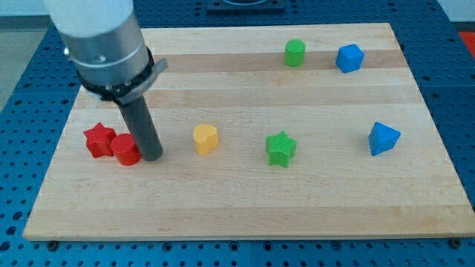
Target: Push the red circle up a bit
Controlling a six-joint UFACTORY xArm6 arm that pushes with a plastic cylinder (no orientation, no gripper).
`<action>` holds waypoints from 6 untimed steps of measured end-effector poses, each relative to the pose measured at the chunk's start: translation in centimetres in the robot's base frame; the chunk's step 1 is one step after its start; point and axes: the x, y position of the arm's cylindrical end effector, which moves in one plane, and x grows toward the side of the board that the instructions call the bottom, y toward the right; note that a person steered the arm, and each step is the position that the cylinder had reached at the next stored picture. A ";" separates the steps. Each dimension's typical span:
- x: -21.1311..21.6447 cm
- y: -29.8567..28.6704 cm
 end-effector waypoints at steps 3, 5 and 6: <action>10.7 -2.9; 7.0 -5.3; 1.8 -5.3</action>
